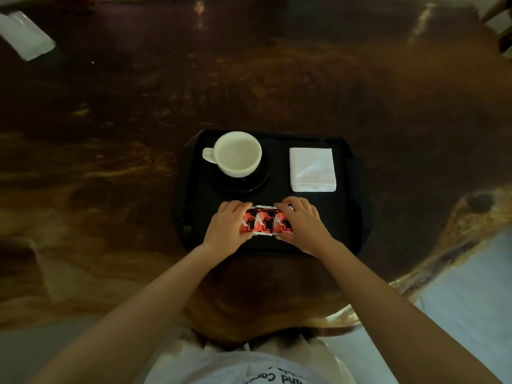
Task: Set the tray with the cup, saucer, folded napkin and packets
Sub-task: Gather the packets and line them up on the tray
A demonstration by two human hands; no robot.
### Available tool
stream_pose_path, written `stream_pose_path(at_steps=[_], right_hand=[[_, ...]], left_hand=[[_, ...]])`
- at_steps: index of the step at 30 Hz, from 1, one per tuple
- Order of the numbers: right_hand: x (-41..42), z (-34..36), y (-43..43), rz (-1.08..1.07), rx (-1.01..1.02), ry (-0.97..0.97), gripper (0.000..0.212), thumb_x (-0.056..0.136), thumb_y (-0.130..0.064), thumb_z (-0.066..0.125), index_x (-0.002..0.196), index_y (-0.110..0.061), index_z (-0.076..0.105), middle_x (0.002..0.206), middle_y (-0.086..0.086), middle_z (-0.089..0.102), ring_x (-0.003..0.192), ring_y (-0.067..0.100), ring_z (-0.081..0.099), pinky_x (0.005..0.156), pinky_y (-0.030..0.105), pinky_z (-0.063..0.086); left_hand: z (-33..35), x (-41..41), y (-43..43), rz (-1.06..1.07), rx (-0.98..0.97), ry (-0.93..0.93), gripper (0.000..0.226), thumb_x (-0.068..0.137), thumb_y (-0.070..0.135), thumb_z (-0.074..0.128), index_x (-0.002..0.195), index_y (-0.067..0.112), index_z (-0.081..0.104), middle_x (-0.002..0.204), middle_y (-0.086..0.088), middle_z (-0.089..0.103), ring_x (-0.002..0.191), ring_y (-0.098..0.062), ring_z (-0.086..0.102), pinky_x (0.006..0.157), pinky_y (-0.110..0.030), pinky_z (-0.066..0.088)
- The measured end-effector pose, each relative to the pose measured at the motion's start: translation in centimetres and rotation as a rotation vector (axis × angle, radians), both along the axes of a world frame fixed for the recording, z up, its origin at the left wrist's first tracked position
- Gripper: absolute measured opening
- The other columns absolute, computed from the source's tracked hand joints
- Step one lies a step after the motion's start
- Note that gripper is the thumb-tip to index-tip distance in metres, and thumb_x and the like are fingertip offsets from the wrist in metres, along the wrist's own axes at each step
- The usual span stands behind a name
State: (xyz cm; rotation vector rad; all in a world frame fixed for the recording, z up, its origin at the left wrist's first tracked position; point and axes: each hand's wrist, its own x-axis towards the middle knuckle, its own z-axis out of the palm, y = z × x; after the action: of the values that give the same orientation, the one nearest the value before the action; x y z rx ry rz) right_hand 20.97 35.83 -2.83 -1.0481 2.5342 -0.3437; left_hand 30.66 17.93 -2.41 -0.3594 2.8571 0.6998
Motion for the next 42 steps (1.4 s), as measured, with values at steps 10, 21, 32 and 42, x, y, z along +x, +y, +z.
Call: stream_pose_path(at_steps=[10,21,32,42], right_hand=[[0.2,-0.5,-0.3,-0.011,0.018,0.033,0.086,0.072,-0.054,0.068,0.142,-0.023,0.028,0.143,0.004,0.033,0.133,0.024,0.024,0.112,0.044,0.017],[-0.1,-0.8,-0.5,0.02,0.011,0.031,0.075,0.074,-0.046,0.07,0.138,-0.024,0.036,0.141,0.005,0.035,0.131,0.025,0.026,0.11,0.044,0.022],[-0.4,-0.3,0.7,-0.007,0.011,0.015,0.084,0.074,-0.046,0.071,0.142,-0.023,0.028,0.143,0.004,0.033,0.133,0.023,0.024,0.111,0.042,0.019],[-0.5,-0.3,1.0,-0.035,-0.02,-0.014,0.075,0.076,-0.041,0.07,0.139,-0.021,0.035,0.141,0.003,0.036,0.131,0.02,0.026,0.11,0.039,0.021]], left_hand=[[0.3,-0.1,0.0,-0.007,-0.024,-0.01,0.07,0.077,0.027,0.07,0.137,0.016,0.036,0.138,-0.004,0.041,0.129,-0.021,0.032,0.104,-0.038,0.034],[-0.2,-0.1,0.0,0.0,-0.015,-0.003,0.07,0.074,0.025,0.072,0.135,0.018,0.038,0.136,-0.003,0.043,0.127,-0.021,0.034,0.102,-0.037,0.034],[-0.5,-0.1,0.3,-0.034,-0.061,-0.003,0.075,0.074,0.035,0.072,0.137,0.019,0.035,0.141,-0.005,0.036,0.13,-0.022,0.029,0.104,-0.039,0.031],[-0.6,-0.7,0.8,-0.053,-0.11,-0.017,0.068,0.076,0.034,0.07,0.135,0.017,0.04,0.139,-0.005,0.039,0.128,-0.022,0.031,0.104,-0.039,0.031]])
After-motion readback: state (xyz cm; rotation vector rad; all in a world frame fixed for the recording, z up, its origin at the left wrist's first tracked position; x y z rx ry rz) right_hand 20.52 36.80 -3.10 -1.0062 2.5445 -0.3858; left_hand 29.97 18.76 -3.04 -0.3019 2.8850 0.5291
